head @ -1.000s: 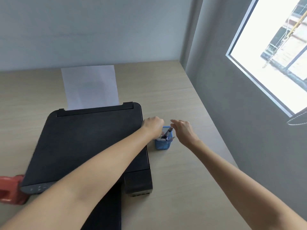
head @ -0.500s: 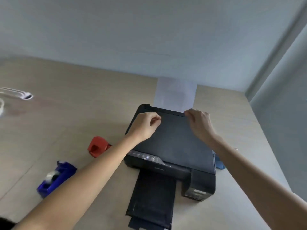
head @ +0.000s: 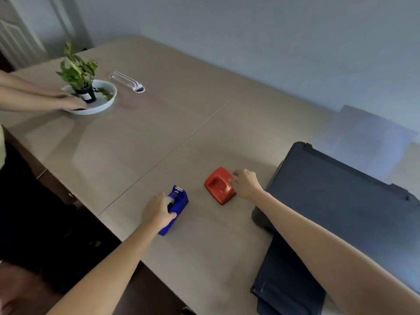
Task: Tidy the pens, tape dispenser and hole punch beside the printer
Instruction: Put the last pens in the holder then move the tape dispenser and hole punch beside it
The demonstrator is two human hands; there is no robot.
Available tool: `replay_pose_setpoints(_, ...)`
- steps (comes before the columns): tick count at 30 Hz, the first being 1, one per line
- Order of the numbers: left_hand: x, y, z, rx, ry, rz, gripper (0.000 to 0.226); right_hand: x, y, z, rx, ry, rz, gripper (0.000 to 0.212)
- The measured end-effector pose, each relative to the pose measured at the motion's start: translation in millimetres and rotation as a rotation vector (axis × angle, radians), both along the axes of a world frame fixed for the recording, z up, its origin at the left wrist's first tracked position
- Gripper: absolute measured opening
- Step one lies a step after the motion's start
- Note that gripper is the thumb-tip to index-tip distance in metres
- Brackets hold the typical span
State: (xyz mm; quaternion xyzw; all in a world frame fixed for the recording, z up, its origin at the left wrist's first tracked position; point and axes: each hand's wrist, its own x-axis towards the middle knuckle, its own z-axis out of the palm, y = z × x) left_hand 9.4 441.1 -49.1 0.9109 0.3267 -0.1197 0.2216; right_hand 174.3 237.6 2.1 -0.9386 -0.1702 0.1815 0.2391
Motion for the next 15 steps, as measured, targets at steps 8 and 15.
replay_pose_setpoints(8, -0.1, 20.1, -29.6, -0.07, -0.092, 0.065, 0.029, 21.1, 29.8, -56.2, 0.027, 0.208, -0.324, 0.024)
replay_pose_setpoints(15, 10.8, 34.2, -4.4, -0.608, -0.141, 0.353, 0.023, 23.0, 33.7, -34.1, 0.219, 0.224, -0.407, 0.031)
